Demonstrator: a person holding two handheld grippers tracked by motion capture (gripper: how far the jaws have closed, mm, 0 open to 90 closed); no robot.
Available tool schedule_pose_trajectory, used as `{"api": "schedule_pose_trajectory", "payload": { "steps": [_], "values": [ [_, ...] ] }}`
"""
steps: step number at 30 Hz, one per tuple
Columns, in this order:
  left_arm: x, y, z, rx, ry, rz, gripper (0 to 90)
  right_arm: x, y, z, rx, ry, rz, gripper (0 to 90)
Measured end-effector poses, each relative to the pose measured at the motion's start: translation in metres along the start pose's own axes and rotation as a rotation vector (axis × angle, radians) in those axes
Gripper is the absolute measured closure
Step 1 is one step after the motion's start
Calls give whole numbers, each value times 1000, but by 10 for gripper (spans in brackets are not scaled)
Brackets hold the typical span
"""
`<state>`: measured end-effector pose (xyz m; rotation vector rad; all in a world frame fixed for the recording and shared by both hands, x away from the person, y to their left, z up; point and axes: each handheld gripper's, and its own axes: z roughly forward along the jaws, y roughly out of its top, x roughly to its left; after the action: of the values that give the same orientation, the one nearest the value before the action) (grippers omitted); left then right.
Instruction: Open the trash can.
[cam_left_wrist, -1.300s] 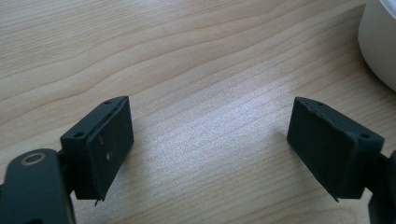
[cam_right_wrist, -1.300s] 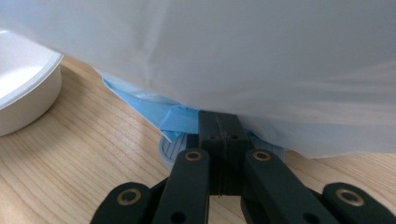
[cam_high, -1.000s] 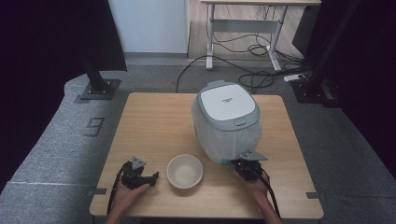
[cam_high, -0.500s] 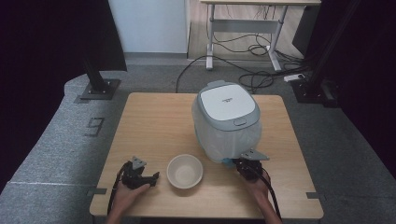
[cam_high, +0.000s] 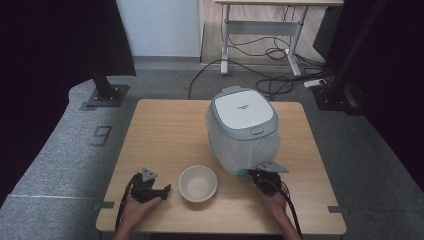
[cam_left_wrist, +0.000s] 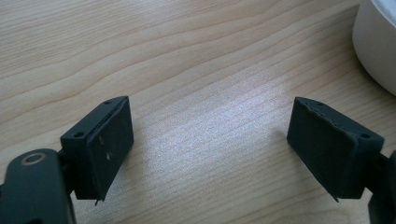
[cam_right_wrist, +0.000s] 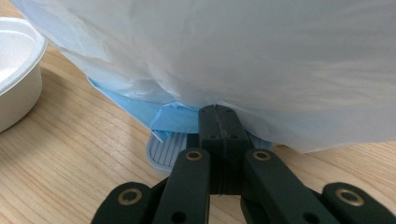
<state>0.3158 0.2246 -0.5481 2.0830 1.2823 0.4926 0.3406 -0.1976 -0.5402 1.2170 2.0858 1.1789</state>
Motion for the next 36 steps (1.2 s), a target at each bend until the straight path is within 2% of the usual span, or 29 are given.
{"api": "schedule_pose_trajectory", "payload": {
  "steps": [10, 18, 36],
  "values": [
    [-1, 0, 0, 0, 0, 2, 145, 0, -2, 2, 15, -2, -2, 897],
    [-1, 0, 0, 0, -2, 3, 145, -1, -5, 5, 61, 10, 15, 897],
    [-2, 0, 0, 0, -4, 6, 145, 0, -6, 5, 52, 3, 16, 896]
  ]
}}
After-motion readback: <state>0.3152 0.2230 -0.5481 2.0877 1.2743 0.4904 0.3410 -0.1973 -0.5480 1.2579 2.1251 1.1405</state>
